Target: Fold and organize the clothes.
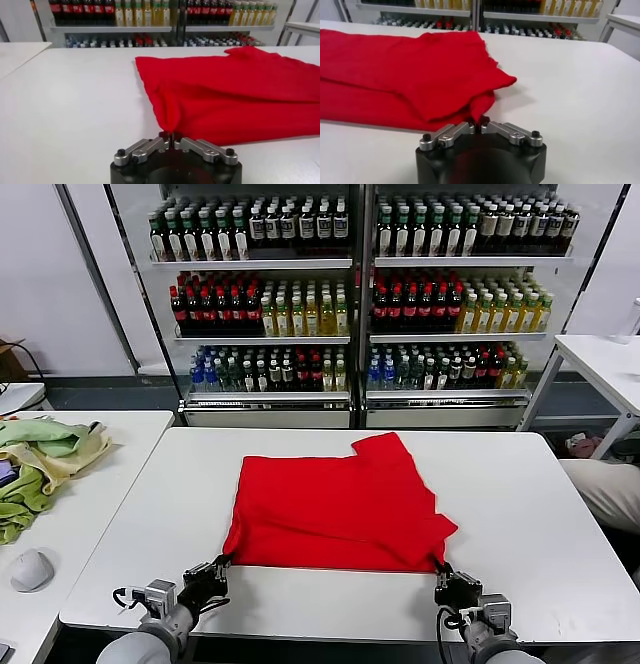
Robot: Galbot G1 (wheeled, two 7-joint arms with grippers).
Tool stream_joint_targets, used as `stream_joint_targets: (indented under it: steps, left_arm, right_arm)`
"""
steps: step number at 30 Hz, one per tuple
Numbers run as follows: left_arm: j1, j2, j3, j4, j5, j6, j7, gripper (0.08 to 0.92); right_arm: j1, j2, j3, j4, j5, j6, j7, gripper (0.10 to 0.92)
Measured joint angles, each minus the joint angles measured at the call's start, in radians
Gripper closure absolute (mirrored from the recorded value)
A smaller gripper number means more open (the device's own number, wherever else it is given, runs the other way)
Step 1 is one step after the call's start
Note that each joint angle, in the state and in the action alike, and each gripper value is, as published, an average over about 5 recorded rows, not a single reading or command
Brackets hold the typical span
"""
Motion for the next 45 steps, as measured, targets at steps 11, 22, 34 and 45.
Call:
stream_joint_targets:
  steps: [11, 22, 34, 45]
  left_arm:
    - [0.162, 0.053, -0.061, -0.119, 0.025, -0.005, -0.023, 0.904]
    - [0.314, 0.070, -0.103, -0.195, 0.056, 0.015, -0.039, 0.900]
    - [0.330, 0.081, -0.141, -0.247, 0.057, 0.041, -0.065, 0.606]
    - [0.202, 0.081, -0.139, -0.239, 0.010, 0.086, -0.051, 0.295]
  right_arm:
    - [-0.186, 0.009, 0.054, 0.105, -0.060, 0.051, -0.022, 0.887]
    - [-0.292, 0.011, 0.068, 0.157, -0.113, 0.060, -0.025, 0.839]
    - [-0.310, -0.006, 0.104, 0.225, -0.119, 0.032, -0.022, 0.494]
    - [-0.059, -0.017, 0.062, 0.183, -0.045, -0.071, 0.021, 0.215]
